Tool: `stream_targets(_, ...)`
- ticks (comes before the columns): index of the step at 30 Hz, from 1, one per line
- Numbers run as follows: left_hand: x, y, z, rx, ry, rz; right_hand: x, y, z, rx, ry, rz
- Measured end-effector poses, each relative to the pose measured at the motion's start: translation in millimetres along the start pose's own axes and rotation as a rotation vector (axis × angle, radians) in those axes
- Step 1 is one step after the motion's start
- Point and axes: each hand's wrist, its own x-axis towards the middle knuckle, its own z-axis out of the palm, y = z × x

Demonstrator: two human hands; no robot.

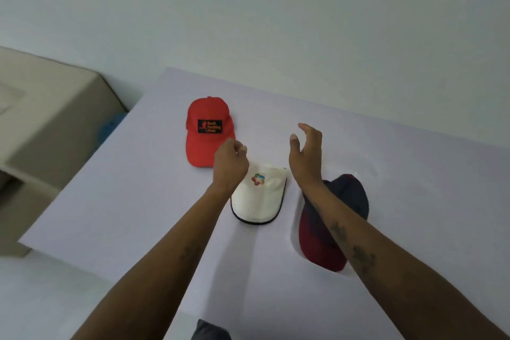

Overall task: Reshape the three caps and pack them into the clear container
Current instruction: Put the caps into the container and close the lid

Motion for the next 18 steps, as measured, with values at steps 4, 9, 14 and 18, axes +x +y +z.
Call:
stream_targets(4, 64, -39, -66, 0.057, 0.065, -0.095, 35, -31, 68, -0.007, -0.209, -0.004)
stream_targets(9, 142, -85, -109, 0.023, 0.051, -0.178, 84, -38, 144, -0.084, -0.493, 0.095)
stream_targets(14, 204, -114, -96, -0.14, -0.133, -0.27, 120, -19, 199, -0.098, -0.641, 0.258)
stream_targets(18, 236, -128, -74, -0.189, -0.244, -0.287, 129, -8, 230, 0.029, -0.702, 0.298)
